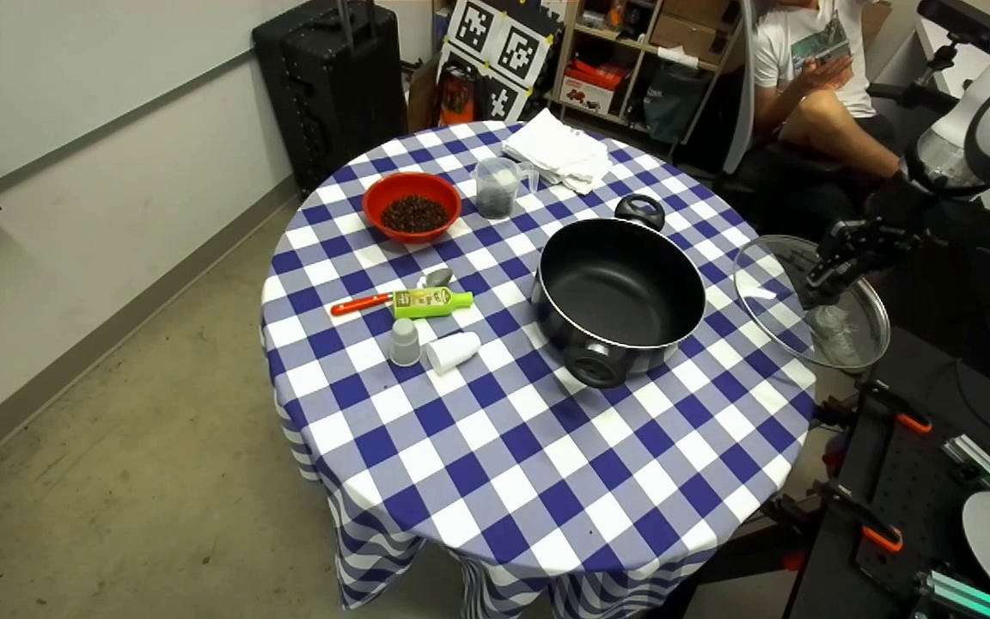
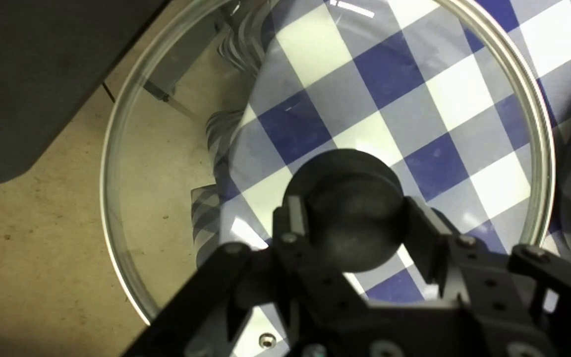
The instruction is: Remove the lid from the pot and put it on the table
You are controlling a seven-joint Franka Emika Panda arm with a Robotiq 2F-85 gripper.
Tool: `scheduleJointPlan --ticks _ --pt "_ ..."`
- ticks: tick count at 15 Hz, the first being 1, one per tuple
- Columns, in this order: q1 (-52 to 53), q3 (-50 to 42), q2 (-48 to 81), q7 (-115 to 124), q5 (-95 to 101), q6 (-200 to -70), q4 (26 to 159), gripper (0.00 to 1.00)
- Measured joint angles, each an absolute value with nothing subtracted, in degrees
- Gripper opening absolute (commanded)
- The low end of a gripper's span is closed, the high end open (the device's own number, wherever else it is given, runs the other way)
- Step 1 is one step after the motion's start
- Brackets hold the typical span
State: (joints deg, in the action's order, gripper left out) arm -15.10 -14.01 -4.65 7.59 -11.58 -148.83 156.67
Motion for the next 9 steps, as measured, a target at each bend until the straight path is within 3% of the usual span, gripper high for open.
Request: scheduleJointPlan --ticks 9 --pt "-14.60 -11.60 12.05 -7.55 -25.69 -146.72 142.67 0.25"
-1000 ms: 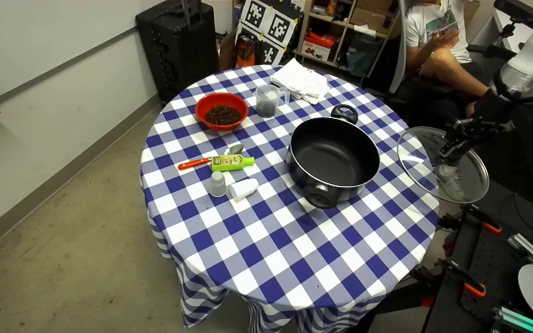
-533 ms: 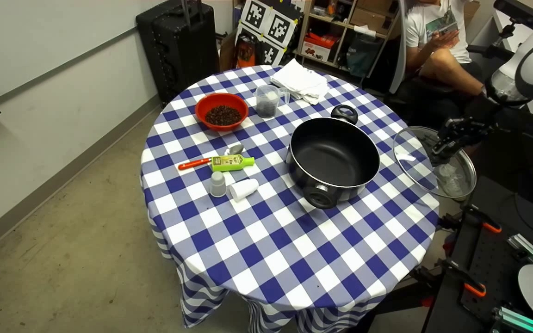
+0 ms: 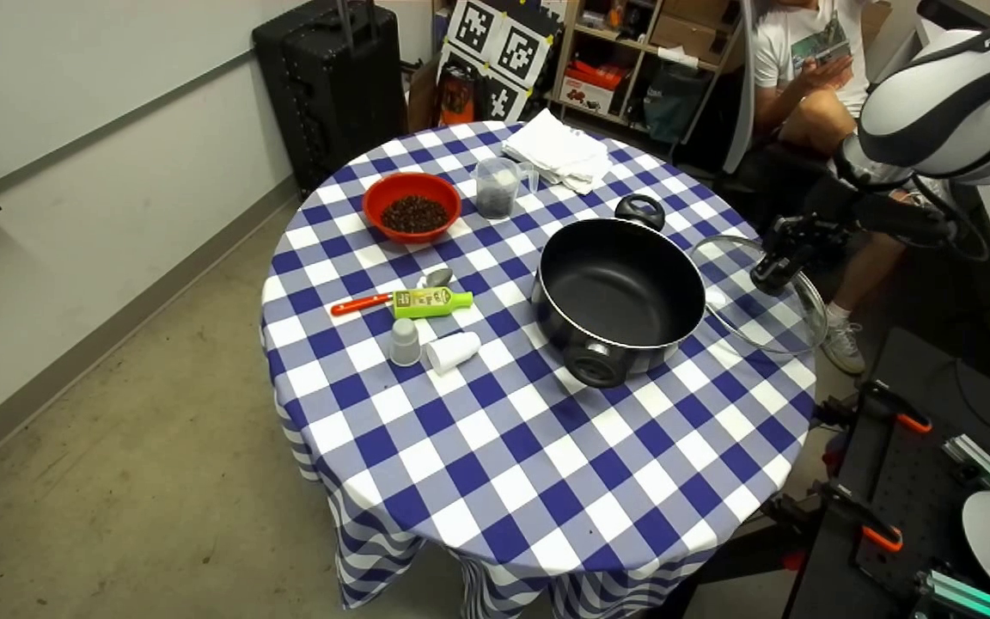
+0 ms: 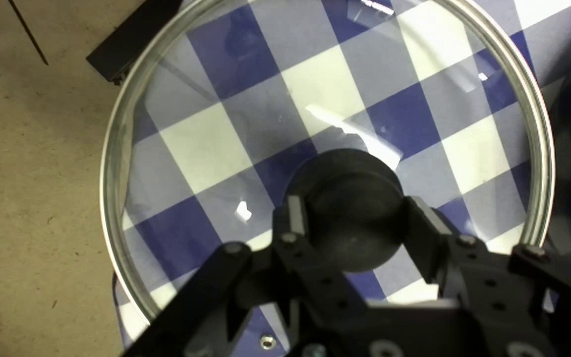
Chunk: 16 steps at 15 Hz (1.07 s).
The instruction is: Remove the lid from the pot and put it on the table
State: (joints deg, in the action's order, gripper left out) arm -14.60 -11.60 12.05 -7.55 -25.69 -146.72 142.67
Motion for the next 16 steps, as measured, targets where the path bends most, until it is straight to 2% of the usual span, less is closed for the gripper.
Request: scheduleJointPlan --ticks 8,10,12,14,15,16 --pt "-17.59 -7.91 19.58 -10.00 -26.10 -140.63 134.30 0.25" --pt "-17.54 -7.51 20.24 -9.96 -25.24 -138.55 133.00 0.76" --pt "-17.53 -7.19 21.10 -10.03 -24.76 -136.04 131.87 0.80" --pt "-17.47 -6.34 22.41 -10.07 -24.76 -133.70 130.82 0.94" --pt "-17.42 -5.94 22.90 -10.07 -24.76 -132.72 130.34 0.76" --pt "-17.39 -5.61 23.21 -10.08 -24.76 -131.91 129.93 0.85"
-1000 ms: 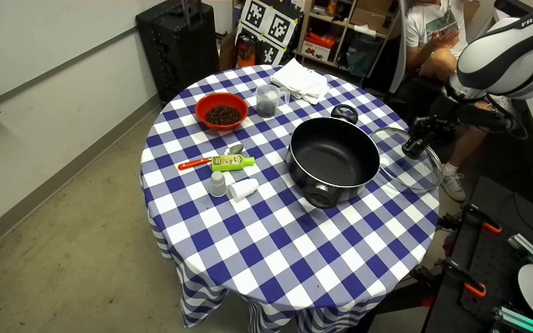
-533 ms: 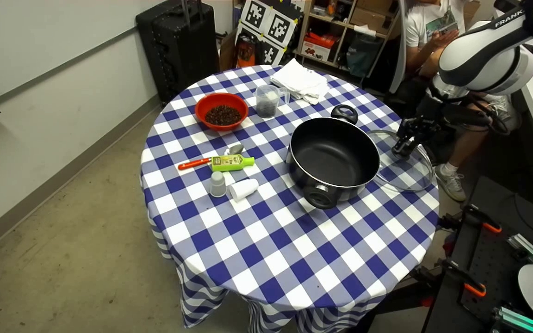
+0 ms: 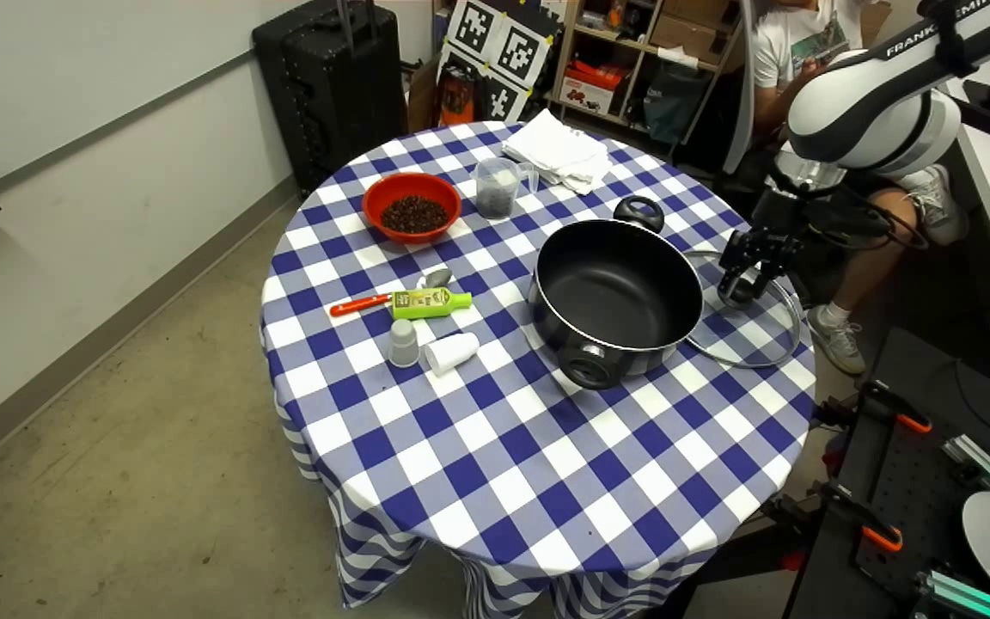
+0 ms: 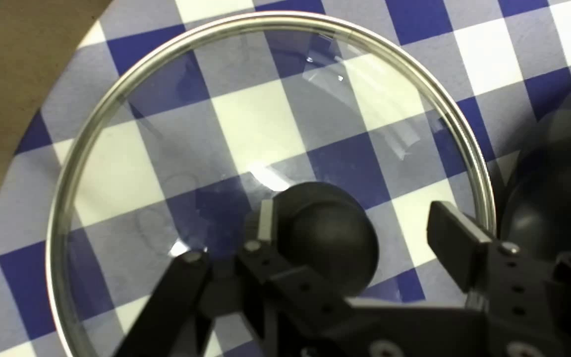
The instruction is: Remove the lid from the pot and put it on the table
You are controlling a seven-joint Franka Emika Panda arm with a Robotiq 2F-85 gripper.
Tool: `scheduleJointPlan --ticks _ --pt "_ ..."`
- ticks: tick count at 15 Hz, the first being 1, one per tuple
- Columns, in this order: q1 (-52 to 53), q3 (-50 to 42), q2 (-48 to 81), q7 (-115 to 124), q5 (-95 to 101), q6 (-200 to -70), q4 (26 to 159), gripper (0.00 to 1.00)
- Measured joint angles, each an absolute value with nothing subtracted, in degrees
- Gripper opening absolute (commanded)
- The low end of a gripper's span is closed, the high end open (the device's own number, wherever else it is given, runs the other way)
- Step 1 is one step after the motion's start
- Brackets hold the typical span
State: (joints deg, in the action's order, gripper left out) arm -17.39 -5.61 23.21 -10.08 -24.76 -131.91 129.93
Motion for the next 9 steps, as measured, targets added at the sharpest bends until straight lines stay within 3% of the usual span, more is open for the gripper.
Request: scheduleJointPlan --ticks 2,9 --pt "-17.36 -5.15 23.63 -10.11 -24.76 -131.38 129.54 0.94" --pt "-17.35 -5.00 23.88 -10.12 -24.76 -131.33 129.39 0.94"
